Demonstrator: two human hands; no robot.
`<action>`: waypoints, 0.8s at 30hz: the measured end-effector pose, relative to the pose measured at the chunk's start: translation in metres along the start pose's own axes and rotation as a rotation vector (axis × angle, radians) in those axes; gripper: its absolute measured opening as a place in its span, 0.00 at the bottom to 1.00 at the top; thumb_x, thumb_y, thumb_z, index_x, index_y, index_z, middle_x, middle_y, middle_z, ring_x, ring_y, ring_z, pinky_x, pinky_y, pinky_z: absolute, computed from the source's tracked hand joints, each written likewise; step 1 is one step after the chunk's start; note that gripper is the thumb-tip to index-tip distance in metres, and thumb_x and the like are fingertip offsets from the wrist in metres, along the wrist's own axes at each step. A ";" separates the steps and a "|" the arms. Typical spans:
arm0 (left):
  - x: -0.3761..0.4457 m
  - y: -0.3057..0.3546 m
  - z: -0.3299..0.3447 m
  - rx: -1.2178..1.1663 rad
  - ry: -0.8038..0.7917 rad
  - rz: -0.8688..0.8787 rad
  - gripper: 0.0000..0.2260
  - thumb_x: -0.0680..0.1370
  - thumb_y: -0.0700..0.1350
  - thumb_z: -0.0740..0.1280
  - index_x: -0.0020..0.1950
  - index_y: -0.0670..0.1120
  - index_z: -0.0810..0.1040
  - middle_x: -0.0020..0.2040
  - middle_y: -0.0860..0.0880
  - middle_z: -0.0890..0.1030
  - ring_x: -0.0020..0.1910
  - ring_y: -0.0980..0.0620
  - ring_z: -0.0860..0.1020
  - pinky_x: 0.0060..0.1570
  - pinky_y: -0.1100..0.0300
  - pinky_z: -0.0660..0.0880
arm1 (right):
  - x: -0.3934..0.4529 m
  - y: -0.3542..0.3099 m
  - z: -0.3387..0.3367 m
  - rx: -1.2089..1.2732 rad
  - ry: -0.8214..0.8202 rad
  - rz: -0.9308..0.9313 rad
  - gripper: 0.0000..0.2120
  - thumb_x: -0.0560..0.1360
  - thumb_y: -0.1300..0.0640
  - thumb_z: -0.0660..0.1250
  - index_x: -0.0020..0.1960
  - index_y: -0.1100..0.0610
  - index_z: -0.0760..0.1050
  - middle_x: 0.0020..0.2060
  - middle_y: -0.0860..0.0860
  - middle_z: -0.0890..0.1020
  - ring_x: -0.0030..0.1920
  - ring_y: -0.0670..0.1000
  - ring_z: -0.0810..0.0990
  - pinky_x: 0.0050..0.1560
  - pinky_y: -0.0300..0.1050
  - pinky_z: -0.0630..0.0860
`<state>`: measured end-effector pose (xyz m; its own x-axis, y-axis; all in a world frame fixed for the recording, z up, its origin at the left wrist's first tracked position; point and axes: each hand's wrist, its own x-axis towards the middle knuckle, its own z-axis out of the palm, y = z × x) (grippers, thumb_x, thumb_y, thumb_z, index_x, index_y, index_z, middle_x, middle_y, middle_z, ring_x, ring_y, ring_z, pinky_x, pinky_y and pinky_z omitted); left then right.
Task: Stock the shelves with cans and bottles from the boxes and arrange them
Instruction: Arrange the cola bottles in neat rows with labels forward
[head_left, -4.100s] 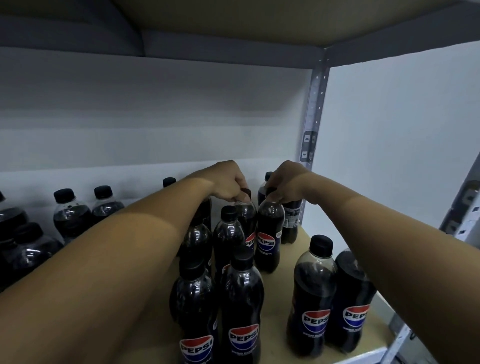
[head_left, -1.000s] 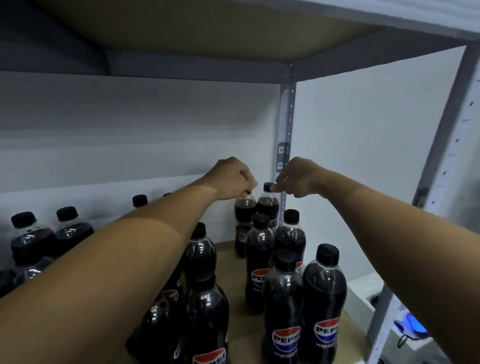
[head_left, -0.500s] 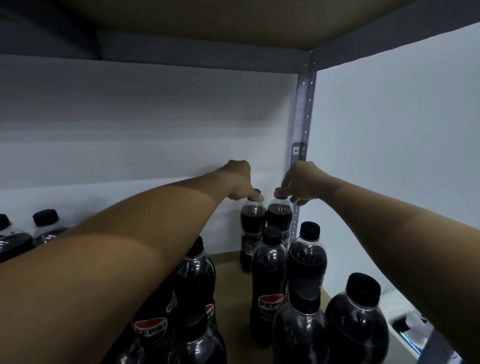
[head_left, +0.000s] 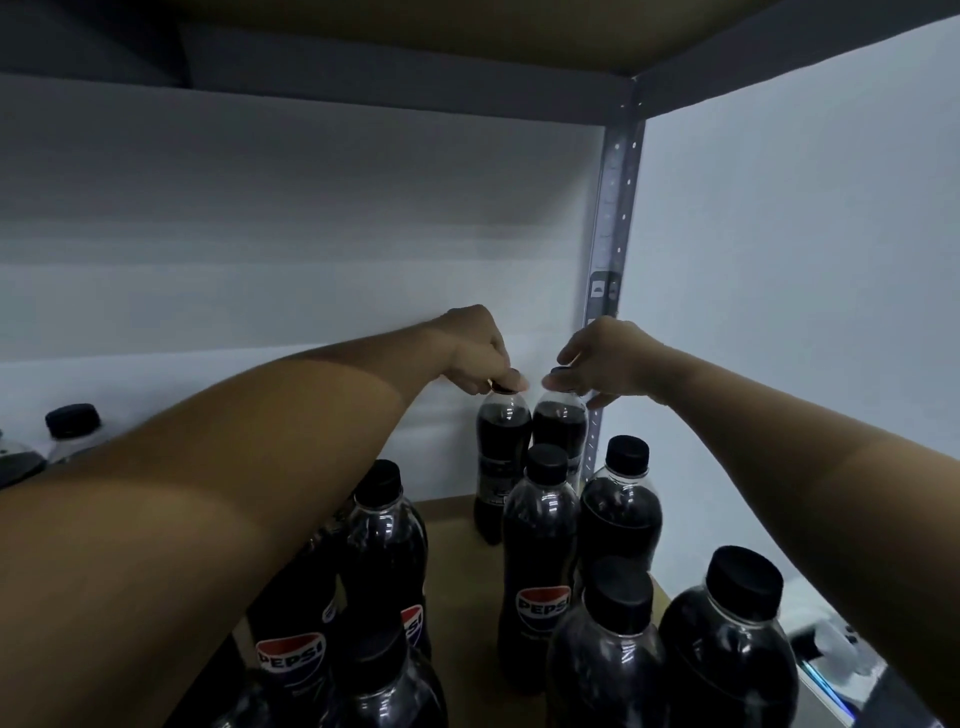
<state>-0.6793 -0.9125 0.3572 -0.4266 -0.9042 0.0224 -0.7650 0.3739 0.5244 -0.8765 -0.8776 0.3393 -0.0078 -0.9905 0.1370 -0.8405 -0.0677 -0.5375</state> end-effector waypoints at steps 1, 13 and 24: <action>0.001 0.001 0.002 0.008 0.013 -0.010 0.17 0.71 0.52 0.81 0.50 0.41 0.86 0.46 0.44 0.87 0.47 0.49 0.87 0.52 0.56 0.84 | 0.000 0.000 0.002 -0.024 0.018 0.013 0.17 0.70 0.48 0.79 0.50 0.60 0.81 0.40 0.57 0.86 0.36 0.53 0.87 0.41 0.46 0.85; 0.001 0.000 0.002 -0.050 0.005 -0.016 0.17 0.69 0.49 0.83 0.49 0.39 0.86 0.43 0.44 0.88 0.45 0.50 0.87 0.51 0.54 0.85 | 0.000 0.000 0.007 -0.074 0.032 -0.024 0.20 0.68 0.43 0.79 0.48 0.58 0.84 0.40 0.54 0.87 0.37 0.53 0.87 0.47 0.47 0.84; -0.007 -0.003 0.004 -0.139 -0.079 0.005 0.19 0.68 0.46 0.83 0.55 0.42 0.84 0.49 0.44 0.87 0.50 0.50 0.86 0.52 0.54 0.84 | -0.001 0.007 0.007 0.181 0.020 0.045 0.22 0.63 0.52 0.84 0.52 0.60 0.84 0.44 0.56 0.86 0.46 0.58 0.86 0.47 0.53 0.85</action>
<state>-0.6758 -0.9068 0.3517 -0.4716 -0.8810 -0.0388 -0.6909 0.3418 0.6371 -0.8782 -0.8784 0.3294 -0.0553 -0.9906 0.1248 -0.7277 -0.0456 -0.6843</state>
